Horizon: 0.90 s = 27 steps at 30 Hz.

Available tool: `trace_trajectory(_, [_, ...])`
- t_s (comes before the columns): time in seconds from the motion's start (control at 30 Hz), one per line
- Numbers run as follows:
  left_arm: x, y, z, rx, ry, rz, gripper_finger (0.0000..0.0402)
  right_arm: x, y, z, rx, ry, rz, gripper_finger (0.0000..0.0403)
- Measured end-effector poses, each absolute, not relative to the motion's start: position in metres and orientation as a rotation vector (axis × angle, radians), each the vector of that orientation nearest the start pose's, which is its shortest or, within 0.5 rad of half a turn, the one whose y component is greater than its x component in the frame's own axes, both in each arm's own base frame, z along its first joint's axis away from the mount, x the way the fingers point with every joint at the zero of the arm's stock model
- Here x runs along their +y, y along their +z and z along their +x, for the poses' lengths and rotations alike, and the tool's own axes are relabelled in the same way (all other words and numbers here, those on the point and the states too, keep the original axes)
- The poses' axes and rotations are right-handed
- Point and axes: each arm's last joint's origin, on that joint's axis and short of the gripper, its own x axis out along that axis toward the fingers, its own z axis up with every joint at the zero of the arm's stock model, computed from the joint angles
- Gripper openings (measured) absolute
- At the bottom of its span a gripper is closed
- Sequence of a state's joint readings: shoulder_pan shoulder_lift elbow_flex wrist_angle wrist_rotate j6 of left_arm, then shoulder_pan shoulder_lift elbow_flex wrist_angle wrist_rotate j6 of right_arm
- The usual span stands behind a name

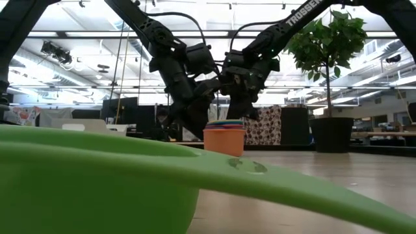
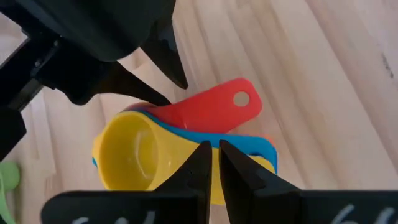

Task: Nest measuring cups in basket
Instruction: Adjust the measuring cups

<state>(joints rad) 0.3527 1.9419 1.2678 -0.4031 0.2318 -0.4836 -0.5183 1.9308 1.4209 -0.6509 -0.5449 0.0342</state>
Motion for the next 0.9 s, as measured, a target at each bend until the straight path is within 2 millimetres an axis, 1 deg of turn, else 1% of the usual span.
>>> trace_trajectory(0.1, [0.128,0.158,0.366,1.024,0.363,-0.747,0.0095,-0.18,0.198,0.345,1.042,-0.017,0.679,0.0032])
trace_trajectory(0.23, [0.126,0.156,0.362,1.079,0.349,-0.717,0.0095,-0.176,0.2,0.333,1.144,-0.027,0.728,0.0025])
trace_trajectory(0.33, [0.126,0.155,0.361,1.099,0.345,-0.697,0.0095,-0.171,0.199,0.324,1.237,-0.05,0.717,0.0018])
trace_trajectory(0.43, [0.127,0.155,0.361,1.093,0.343,-0.687,0.0095,-0.169,0.199,0.321,1.278,-0.047,0.714,0.0015])
trace_trajectory(0.5, [0.129,0.155,0.361,1.085,0.344,-0.685,0.0095,-0.17,0.197,0.322,1.271,-0.037,0.707,0.0016])
trace_trajectory(0.7, [0.139,0.156,0.36,1.046,0.355,-0.669,0.0095,-0.172,0.173,0.33,1.277,-0.016,0.705,0.0014])
trace_trajectory(0.83, [0.146,0.15,0.36,1.047,0.37,-0.679,0.0095,-0.174,0.16,0.335,1.28,-0.016,0.706,0.0013])
trace_trajectory(0.9, [0.149,0.146,0.36,1.044,0.355,-0.702,0.0095,-0.176,0.159,0.337,1.259,-0.019,0.7,0.0013])
